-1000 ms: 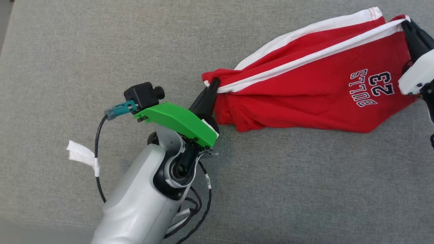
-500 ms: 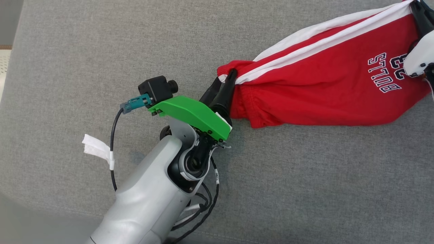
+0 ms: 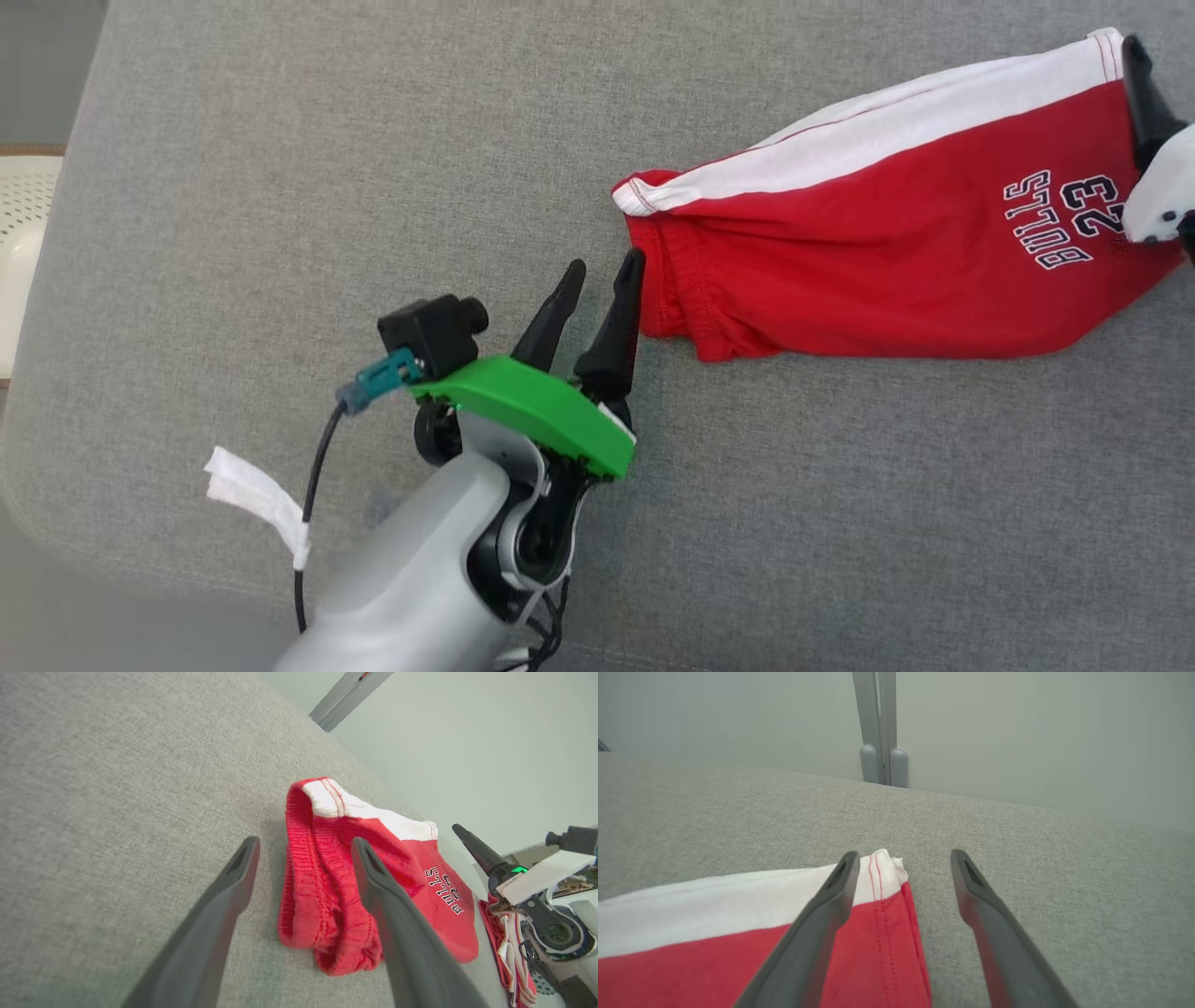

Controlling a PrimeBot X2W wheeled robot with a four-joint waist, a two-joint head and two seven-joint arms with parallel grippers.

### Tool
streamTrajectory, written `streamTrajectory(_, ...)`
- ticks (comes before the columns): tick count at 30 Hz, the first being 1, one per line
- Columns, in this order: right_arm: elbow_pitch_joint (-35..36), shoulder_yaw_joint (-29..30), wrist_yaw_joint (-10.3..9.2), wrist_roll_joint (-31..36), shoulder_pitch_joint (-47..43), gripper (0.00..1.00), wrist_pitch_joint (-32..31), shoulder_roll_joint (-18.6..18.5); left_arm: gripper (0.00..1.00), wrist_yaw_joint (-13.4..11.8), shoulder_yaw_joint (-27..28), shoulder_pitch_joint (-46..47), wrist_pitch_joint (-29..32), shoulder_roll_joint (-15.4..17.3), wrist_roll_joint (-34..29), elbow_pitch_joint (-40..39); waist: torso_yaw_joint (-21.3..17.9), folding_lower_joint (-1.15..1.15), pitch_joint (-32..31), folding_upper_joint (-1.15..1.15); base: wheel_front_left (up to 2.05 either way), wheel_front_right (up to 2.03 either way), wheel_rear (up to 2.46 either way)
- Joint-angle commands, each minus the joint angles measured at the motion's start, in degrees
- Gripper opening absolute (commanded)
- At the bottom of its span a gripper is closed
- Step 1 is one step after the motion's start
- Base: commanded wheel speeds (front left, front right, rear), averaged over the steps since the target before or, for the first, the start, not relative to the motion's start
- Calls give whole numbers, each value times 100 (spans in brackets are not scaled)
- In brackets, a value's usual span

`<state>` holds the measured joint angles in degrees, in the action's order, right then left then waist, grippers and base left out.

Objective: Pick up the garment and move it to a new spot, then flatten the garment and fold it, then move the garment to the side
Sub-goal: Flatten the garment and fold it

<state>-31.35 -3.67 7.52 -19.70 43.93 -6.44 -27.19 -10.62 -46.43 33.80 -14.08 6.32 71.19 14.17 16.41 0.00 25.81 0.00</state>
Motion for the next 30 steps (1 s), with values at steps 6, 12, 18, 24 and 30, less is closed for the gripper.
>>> streamTrajectory(6,319,-238,-8,192,-461,100,-965,-210,100,-341,459,-702,-109,211,-2055,-669,44,0,-208,0,0,0,0)
streamTrajectory(12,307,62,-8,660,-480,100,-1475,-90,100,-105,853,-1311,-110,2,-3736,-1119,208,0,-89,0,0,0,0)
streamTrajectory(18,-66,502,-8,841,-550,27,-1959,257,100,276,1305,-1767,-111,-247,-4788,-1269,344,0,-95,0,0,0,0)
streamTrajectory(24,-110,1092,-12,671,-682,0,-1749,298,100,590,1872,-2247,-111,-327,-5246,-1309,263,0,-350,0,0,0,0)
streamTrajectory(30,-213,2086,-10,788,-780,0,-1325,-38,100,774,2296,-2691,-112,-342,-5375,-1288,184,0,-694,0,0,0,0)
